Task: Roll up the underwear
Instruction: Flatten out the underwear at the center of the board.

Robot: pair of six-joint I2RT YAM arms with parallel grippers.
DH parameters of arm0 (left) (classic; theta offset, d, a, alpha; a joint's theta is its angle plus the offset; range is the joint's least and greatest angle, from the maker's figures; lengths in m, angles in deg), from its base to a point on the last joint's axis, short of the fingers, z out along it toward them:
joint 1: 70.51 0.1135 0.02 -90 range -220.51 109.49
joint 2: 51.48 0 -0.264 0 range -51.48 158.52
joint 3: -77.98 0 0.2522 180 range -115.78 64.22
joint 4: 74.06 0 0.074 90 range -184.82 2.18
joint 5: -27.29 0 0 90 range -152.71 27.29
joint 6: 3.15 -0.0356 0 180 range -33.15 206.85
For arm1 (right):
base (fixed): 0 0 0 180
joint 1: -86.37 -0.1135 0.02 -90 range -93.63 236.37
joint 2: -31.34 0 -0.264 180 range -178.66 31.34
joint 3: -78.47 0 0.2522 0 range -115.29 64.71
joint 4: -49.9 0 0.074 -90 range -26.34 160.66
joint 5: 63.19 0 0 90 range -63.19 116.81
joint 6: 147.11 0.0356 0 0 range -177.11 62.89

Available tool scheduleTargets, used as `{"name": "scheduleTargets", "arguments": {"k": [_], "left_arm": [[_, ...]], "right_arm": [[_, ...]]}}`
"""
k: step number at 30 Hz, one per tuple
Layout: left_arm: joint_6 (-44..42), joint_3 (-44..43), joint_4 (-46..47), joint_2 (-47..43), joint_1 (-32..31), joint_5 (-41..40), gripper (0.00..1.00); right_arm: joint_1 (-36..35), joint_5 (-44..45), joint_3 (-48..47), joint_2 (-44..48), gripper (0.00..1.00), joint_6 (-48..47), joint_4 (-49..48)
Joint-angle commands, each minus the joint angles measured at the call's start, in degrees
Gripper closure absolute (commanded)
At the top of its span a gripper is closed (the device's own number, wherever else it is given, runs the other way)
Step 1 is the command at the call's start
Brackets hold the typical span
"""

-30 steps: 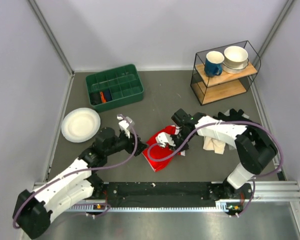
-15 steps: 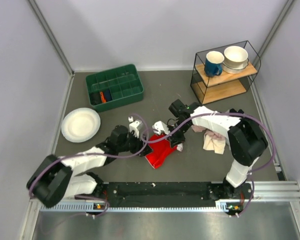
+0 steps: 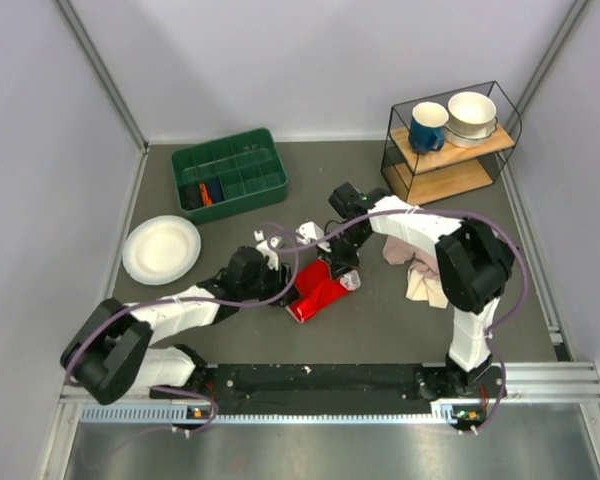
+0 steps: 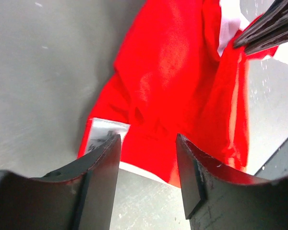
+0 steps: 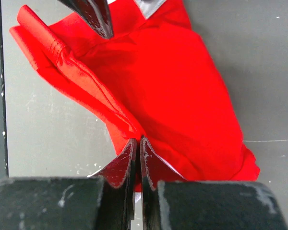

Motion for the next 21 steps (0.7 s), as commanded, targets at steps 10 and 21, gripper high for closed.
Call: {"name": "scheduleTargets", "arguments": {"k": [10,21], "left_arm": [[-3.8,0.6,-11.7,-25.1,1.7,-7.5,0.32],[-9.6,3.2,3.8,-22.0,-0.1,10.6,0.19]], "right_arm": [[1.3,-1.2,-10.4,-7.8,1.00,6.2,2.1],[1.8,-1.6,-13.4,-11.0,1.00,7.9,2.9]]}}
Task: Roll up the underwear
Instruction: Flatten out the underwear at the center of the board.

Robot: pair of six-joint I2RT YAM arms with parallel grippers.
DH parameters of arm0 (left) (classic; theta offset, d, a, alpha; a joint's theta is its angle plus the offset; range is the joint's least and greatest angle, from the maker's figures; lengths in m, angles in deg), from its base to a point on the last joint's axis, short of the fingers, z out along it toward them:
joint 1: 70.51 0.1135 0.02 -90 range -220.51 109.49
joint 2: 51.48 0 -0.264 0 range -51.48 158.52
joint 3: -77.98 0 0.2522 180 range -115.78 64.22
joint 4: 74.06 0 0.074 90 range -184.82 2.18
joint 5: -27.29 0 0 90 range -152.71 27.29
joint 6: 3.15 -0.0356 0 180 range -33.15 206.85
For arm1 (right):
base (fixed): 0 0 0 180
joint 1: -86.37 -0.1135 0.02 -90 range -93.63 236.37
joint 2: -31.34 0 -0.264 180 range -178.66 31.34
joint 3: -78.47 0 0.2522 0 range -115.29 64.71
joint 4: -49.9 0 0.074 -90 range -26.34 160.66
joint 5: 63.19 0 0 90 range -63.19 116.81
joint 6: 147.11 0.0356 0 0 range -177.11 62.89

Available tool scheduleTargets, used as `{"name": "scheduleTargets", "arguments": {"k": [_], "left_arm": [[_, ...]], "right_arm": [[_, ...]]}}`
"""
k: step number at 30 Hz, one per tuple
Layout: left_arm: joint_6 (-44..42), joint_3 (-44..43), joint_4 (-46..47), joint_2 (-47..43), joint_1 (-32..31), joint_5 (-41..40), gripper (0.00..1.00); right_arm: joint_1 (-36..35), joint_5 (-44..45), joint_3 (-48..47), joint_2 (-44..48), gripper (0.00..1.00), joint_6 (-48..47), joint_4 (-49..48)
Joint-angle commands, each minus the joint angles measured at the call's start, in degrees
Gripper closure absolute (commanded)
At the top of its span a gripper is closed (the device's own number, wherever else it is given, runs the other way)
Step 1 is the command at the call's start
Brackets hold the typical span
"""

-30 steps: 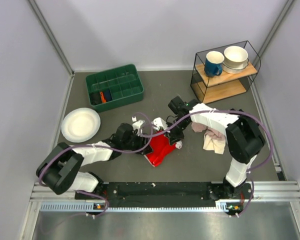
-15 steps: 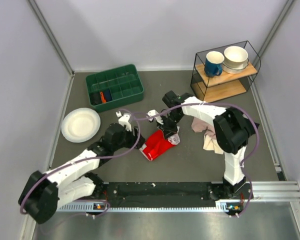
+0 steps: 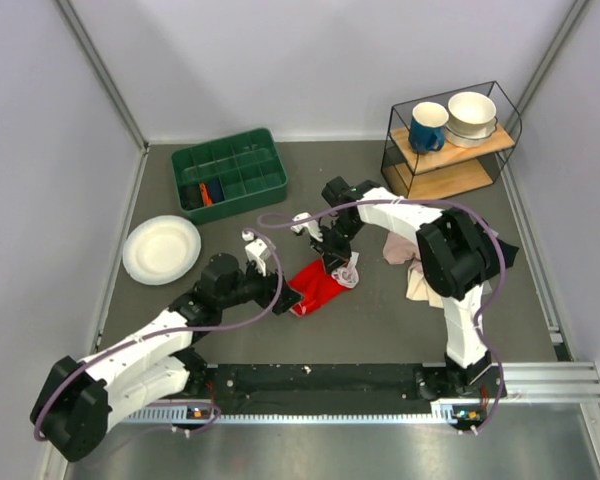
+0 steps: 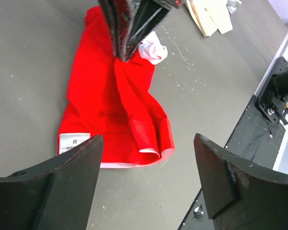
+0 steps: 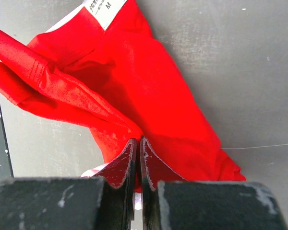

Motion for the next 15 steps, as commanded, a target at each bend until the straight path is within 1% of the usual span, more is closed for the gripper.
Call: {"name": "scheduleTargets", "arguments": {"k": [1,3,6,10,14,15], "left_arm": [[-3.5,-1.4,7.0,2.8,-1.2,5.6,0.13],[-4.6,-3.1,5.1,4.7,-2.7,4.9,0.07],[-7.0,-6.0,1.8,6.7,-5.0,1.3,0.04],[-9.8,-9.8,-5.1,9.9,-8.2,-3.8,0.04],[-10.8,-12.1,-7.0,12.7,-10.7,-6.7,0.06],[-10.9,-12.5,-7.5,13.9,-11.0,-7.2,0.08]], "right_arm": [[0.9,-1.5,-3.2,-0.8,1.00,0.7,0.5],[0.9,-1.7,-3.4,-1.1,1.00,0.9,0.5],[0.9,-1.9,-3.5,-1.2,1.00,0.9,0.5],[0.9,-1.9,-3.5,-1.2,1.00,0.9,0.5],[0.9,-2.1,-3.7,-1.3,1.00,1.0,0.6],[0.9,-2.1,-3.7,-1.3,1.00,1.1,0.6]]}}
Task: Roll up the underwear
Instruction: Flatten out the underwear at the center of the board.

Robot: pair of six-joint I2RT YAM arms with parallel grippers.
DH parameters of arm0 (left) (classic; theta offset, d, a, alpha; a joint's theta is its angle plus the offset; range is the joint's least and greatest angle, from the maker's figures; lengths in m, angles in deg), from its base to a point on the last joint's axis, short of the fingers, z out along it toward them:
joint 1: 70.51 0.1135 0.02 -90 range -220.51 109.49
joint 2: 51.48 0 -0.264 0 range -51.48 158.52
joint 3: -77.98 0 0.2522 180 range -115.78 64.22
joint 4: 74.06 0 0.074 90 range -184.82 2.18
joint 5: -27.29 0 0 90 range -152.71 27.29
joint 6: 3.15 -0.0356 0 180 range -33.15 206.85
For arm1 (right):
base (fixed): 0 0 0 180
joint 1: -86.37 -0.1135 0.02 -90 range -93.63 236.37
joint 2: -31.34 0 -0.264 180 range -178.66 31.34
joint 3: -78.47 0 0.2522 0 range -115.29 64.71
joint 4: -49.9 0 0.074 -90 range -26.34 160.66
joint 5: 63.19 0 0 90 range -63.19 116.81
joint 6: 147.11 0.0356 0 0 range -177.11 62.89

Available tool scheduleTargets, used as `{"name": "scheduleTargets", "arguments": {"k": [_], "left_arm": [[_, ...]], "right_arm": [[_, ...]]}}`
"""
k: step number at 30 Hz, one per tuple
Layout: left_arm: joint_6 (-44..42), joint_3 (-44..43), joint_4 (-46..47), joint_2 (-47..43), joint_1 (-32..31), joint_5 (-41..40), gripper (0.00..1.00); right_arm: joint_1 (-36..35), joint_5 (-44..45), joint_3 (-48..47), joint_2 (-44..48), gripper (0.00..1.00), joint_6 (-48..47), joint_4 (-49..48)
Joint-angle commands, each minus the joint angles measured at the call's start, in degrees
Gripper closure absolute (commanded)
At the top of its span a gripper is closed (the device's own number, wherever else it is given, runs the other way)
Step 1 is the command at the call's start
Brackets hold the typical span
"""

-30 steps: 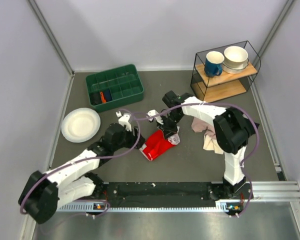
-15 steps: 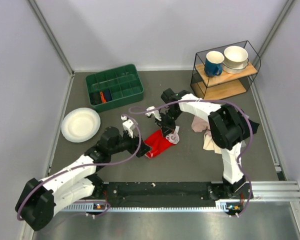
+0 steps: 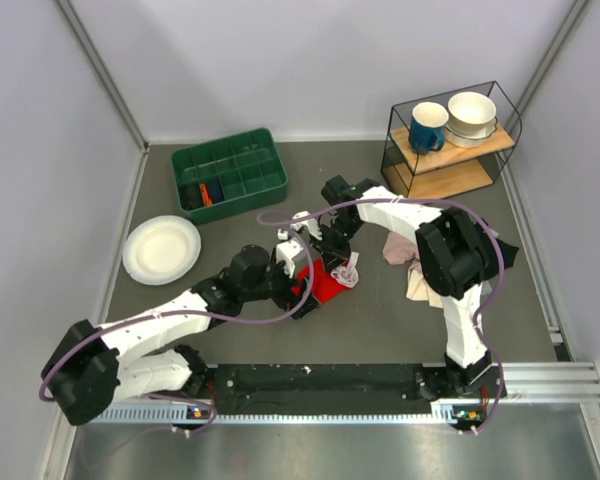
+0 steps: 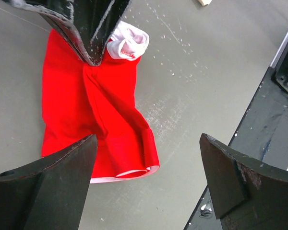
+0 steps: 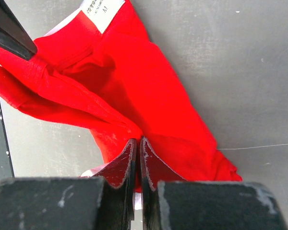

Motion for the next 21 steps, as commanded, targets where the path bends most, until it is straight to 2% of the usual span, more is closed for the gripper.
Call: {"name": "scheduleTargets", "arguments": {"k": [1,8,12,13,14,17,21], "left_arm": [[-2.7,-3.5,-3.0,3.2,-2.4,-5.0,0.09],[-2.8,-6.3,-7.9,7.3,-4.1,-11.9,0.21],[-2.4,-7.2,-8.3,8.9,-4.1,-12.6,0.33],[-2.3,-7.3,-8.4,9.2,-4.1,-12.7,0.38],[-1.6,-7.5,-8.4,9.4,-4.0,-13.0,0.54],[-0.1,-7.8,-8.9,9.8,-4.0,-14.7,0.80],[1.8,-7.5,-9.3,10.5,-2.6,-14.9,0.99]], "right_arm": [[0.8,-1.9,-2.7,-0.6,1.00,0.6,0.1],[0.8,-1.8,-2.8,-0.7,1.00,0.7,0.1],[0.9,-1.8,-2.9,-0.9,1.00,0.9,0.2],[0.9,-1.8,-2.8,-0.9,1.00,1.0,0.2],[0.9,-1.8,-2.9,-0.9,1.00,0.9,0.2],[0.9,-1.8,-3.0,-0.9,1.00,1.1,0.3],[1.1,-1.4,-3.5,-0.9,1.00,1.4,0.1]]}}
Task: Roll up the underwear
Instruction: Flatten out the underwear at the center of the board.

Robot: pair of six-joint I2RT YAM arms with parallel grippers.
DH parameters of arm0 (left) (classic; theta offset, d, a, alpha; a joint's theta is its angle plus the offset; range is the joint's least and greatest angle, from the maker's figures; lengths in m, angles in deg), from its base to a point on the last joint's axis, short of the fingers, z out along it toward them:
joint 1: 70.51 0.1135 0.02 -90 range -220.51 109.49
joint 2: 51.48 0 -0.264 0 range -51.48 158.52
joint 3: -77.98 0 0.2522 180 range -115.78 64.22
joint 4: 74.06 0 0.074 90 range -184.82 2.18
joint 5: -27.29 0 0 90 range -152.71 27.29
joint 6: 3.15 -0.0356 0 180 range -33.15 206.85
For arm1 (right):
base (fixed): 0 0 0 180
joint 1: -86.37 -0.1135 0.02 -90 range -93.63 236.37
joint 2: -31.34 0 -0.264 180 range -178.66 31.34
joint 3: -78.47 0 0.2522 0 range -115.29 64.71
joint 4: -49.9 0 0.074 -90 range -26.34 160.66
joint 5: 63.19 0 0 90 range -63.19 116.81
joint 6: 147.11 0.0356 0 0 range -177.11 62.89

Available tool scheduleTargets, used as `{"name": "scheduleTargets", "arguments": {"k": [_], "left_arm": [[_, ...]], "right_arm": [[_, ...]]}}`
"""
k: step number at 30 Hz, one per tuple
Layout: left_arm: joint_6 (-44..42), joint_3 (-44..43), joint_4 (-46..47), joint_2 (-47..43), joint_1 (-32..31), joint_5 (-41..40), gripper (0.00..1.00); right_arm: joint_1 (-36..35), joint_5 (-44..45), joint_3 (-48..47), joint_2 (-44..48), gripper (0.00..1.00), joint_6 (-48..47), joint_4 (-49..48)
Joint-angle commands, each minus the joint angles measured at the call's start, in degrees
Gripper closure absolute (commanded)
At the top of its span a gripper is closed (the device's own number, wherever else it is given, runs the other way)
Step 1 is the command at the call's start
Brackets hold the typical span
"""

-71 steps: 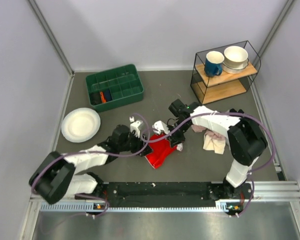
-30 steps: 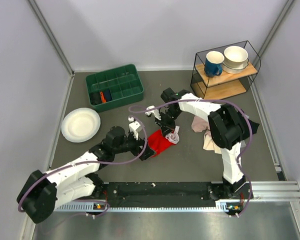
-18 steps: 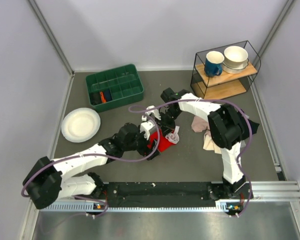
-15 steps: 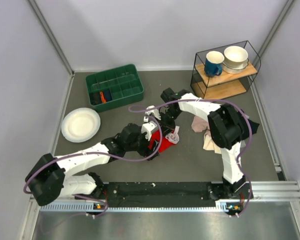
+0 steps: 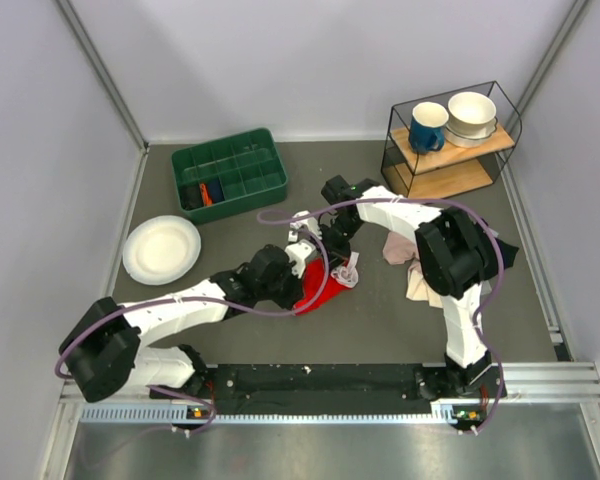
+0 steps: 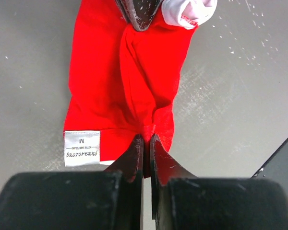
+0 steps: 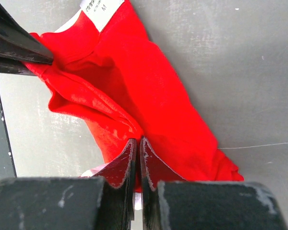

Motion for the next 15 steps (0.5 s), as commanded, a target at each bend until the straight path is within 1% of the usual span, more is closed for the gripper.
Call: {"name": "scheduleTargets", "arguments": {"k": [1,8,15], "left_arm": [[3.2,-1.7,0.1,0.8,2.3,-1.6,1.00],[7.0,-0.4,0.0,1.9,8.1,-0.3,1.00],[9.1,1.0,1.0,3.9,12.6,-0.2,1.00]], "right_arm": [[1.1,-1.4,-3.7,-0.9,1.00,0.8,0.2],[1.3,-1.1,-5.8,-1.9,1.00,2.3,0.1],[1.2,1.0,-10.4,-5.1,1.00,5.1,0.0]]}}
